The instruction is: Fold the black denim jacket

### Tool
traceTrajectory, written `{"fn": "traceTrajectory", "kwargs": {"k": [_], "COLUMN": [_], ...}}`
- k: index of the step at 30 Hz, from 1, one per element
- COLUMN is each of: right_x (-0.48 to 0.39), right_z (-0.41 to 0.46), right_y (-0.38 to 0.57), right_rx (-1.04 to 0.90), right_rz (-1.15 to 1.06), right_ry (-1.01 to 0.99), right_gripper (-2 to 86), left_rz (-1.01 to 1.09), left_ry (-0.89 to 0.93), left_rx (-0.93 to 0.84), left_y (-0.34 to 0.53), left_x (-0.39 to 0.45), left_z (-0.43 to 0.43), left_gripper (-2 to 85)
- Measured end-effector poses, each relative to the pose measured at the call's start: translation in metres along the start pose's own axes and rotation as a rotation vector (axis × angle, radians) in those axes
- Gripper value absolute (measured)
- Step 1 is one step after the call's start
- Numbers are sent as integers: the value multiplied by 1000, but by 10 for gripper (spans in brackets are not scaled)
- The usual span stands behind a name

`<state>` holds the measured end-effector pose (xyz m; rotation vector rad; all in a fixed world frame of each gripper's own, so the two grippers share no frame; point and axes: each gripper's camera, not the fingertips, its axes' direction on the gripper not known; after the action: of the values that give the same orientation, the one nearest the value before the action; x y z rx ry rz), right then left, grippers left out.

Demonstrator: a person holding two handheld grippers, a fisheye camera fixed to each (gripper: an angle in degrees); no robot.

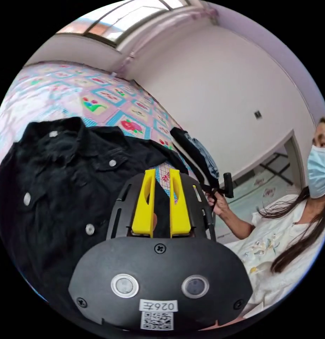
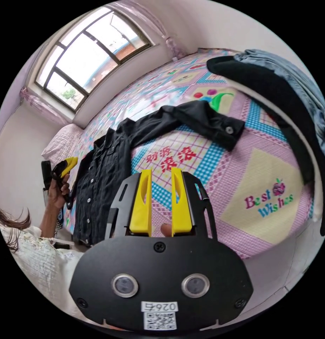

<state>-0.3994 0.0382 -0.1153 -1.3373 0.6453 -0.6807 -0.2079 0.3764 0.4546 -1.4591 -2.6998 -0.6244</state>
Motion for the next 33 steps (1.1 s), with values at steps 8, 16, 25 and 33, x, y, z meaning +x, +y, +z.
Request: {"fn": "traceTrajectory", "kwargs": {"k": [8,16,25,33], "right_x": [40,127,189,219], "right_z": [-35,-62,-42,-120], "right_y": [6,-23,-80,-42], "right_rx": [158,315,163,217], "right_rz": [25,201,182,230], "right_ry": [225,163,121,-176], "right_gripper": [65,70,-1,-15], "left_rz": [195,-31,-88,-90], "left_ry": [221,356,264,627], "left_rx": [-408,-595,-703,-623], "left_y": [-90,-87,-98,-130], "left_x": [39,27,12,-16], "left_z": [220,415,474,399], "left_gripper": [172,220,64,-1]}}
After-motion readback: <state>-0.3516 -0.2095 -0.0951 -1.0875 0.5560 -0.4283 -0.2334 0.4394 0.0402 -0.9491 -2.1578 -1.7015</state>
